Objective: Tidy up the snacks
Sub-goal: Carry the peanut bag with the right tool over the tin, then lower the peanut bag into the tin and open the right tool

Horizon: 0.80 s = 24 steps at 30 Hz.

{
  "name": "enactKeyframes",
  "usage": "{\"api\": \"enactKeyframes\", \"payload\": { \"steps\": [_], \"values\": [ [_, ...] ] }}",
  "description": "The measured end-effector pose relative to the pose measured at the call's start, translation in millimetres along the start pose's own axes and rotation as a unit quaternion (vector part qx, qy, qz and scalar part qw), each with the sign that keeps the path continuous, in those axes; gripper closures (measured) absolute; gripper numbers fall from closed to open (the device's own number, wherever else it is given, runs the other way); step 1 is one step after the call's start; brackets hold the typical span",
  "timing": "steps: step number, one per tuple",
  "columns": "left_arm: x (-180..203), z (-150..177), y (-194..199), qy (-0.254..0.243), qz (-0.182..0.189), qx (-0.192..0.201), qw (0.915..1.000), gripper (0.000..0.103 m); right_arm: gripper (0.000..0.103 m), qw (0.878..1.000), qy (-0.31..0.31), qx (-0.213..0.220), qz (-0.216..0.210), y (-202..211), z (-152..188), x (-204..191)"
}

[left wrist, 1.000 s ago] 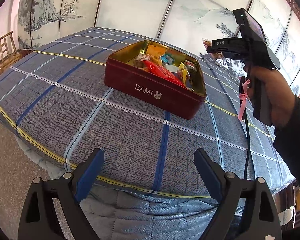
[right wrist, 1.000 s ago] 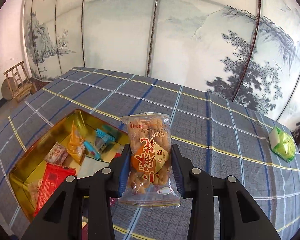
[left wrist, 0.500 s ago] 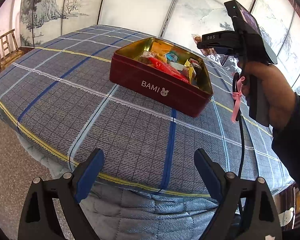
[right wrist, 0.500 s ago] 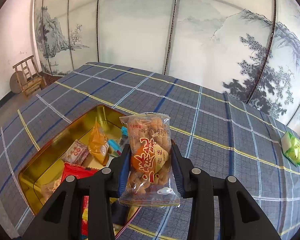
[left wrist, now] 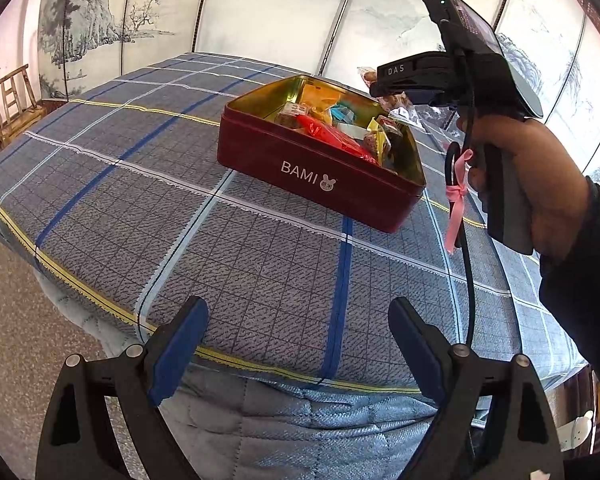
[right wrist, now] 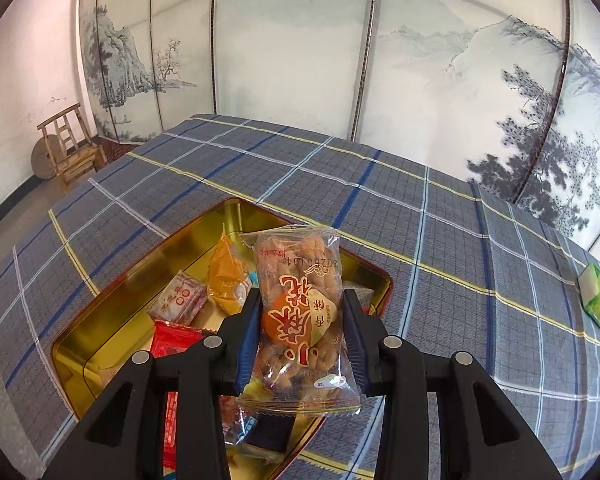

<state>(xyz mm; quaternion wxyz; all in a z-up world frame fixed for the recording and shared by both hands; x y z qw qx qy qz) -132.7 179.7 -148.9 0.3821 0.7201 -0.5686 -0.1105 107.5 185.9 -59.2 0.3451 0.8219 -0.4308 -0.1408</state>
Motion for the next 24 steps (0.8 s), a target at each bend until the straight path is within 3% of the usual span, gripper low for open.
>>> {"api": "enactKeyframes", "payload": {
  "steps": [17, 21, 24],
  "values": [
    [-1, 0, 1, 0.001, 0.001, -0.005, 1.0000, 0.014, 0.063, 0.999, 0.032, -0.024, -0.034, -8, 24, -39],
    [-3, 0, 2, 0.002, -0.006, -0.005, 1.0000, 0.014, 0.062, 0.998, 0.023, -0.014, -0.063, -1, 24, -41],
    [-4, -2, 5, -0.001, -0.011, -0.001, 0.9999, 0.014, 0.047, 0.996, 0.018, 0.015, -0.081, 18, 19, -35]
  ]
}}
Point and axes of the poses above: each gripper's, at about its wrist camera, not at the fingertips, and y roughly against the way its jaws point, x to its right, z to its underside, the point moved 10 cm from there along -y, roughly the way its jaws point, and after that the axes turned 2 degrees about x, right-handed, at the moved point
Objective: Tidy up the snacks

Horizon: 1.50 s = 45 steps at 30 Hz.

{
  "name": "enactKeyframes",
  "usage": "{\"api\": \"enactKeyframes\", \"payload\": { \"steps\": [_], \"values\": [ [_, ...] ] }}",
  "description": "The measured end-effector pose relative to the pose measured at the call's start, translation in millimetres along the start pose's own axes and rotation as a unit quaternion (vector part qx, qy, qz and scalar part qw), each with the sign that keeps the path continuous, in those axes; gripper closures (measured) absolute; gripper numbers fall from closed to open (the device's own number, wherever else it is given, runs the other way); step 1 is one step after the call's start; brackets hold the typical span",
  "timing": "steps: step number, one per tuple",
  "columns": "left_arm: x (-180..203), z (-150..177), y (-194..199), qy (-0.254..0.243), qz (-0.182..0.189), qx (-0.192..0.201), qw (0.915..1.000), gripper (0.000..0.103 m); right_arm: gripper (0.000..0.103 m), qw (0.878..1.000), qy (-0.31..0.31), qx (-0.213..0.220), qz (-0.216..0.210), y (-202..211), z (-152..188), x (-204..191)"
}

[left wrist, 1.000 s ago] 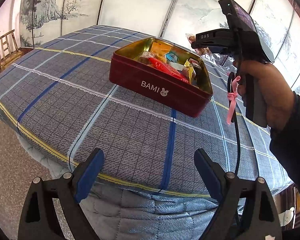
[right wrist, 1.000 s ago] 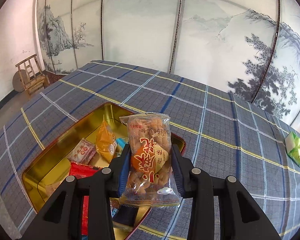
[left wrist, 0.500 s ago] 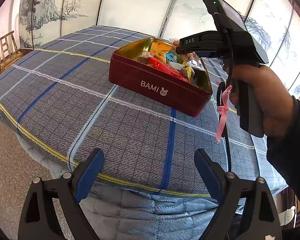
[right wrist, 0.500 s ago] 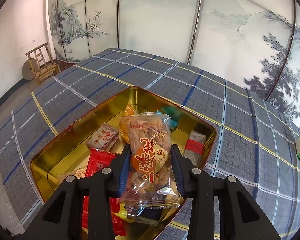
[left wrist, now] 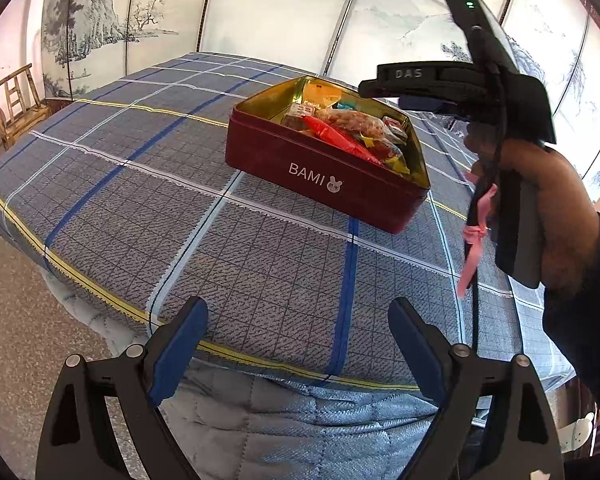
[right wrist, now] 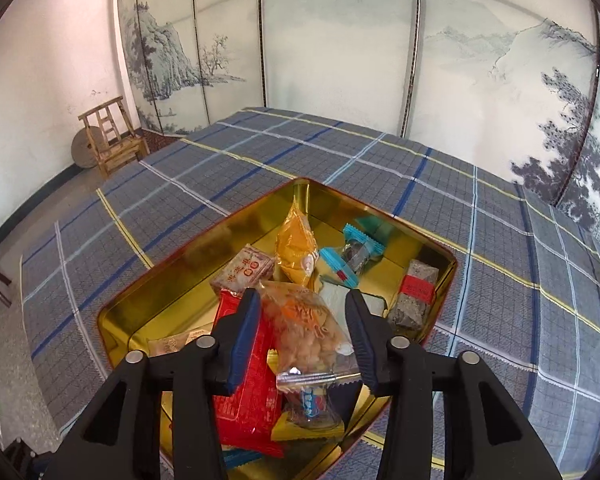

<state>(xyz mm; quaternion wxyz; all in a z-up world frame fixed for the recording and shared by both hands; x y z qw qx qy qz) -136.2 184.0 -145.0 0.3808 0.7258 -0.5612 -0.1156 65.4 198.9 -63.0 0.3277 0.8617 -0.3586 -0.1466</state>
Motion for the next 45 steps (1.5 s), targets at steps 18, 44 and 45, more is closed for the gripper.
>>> {"api": "enactKeyframes", "payload": {
  "steps": [18, 44, 45],
  "values": [
    [38, -106, -6, -0.124, -0.092, 0.097, 0.9832, 0.001, 0.009, 0.983, -0.075, 0.097, 0.134, 123, 13, 92],
    [49, -143, -27, -0.088, -0.137, 0.094, 0.9822, 0.001, 0.007, 0.989, -0.089, 0.089, 0.083, 135, 44, 82],
    [47, -142, -27, -0.087, -0.137, 0.091, 0.9825, 0.001, 0.007, 0.989, -0.090, 0.087, 0.082, 134, 44, 82]
  ]
}}
Point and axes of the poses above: each gripper's, at about its wrist camera, not at the fingertips, and y roughly against the way its jaws point, x to its right, z to its underside, the point moved 10 cm from there along -y, roughly the way its jaws point, and after that the axes turned 2 degrees about x, right-handed, at the moved point
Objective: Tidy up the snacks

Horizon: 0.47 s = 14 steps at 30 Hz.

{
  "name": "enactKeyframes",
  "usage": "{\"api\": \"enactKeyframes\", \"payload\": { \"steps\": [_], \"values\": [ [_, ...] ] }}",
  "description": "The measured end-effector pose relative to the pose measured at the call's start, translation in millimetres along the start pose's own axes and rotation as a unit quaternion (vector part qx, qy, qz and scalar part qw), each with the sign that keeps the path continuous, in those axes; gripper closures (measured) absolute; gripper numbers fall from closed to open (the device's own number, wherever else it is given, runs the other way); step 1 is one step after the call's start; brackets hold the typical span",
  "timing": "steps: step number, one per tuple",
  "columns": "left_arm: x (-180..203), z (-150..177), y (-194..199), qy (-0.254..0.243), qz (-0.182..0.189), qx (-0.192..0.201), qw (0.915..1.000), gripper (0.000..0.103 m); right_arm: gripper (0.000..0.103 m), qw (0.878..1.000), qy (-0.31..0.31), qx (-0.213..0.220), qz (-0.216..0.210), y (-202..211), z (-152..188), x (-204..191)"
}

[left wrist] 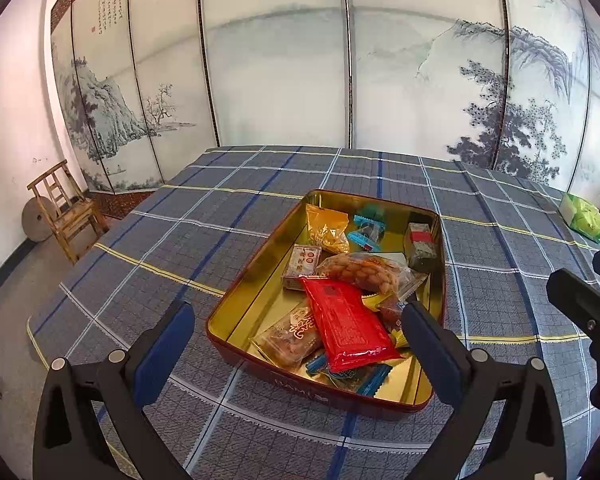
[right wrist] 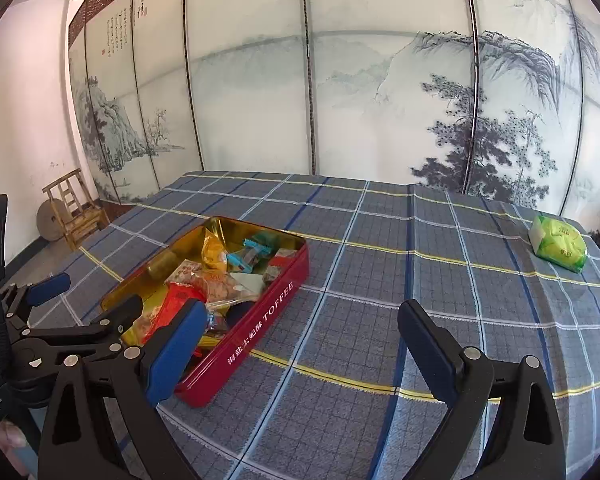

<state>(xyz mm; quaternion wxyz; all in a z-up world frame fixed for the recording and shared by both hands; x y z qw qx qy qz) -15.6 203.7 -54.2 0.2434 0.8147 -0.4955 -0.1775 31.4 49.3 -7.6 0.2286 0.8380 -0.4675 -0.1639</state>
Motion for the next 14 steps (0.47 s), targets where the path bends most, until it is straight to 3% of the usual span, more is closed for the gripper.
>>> {"api": "enactKeyframes", "payload": {
  "steps": [14],
  "values": [
    [-9.6, 10.7, -5.2, 0.001, -0.013, -0.015, 0.9998, 0.001, 0.007, 1.000, 0.003, -0.013, -0.011, -6.0, 8.2, -8.6]
  ]
}}
Point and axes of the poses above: each gripper's, at about its wrist camera, not at the fingertips, and y roughly against the way its jaws point, x to its right, z to its underside, the point moved 10 cm from there along -y, roughly the way its jaws point, and after that the axes turned 2 degrees about x, right-handed, at the moved point
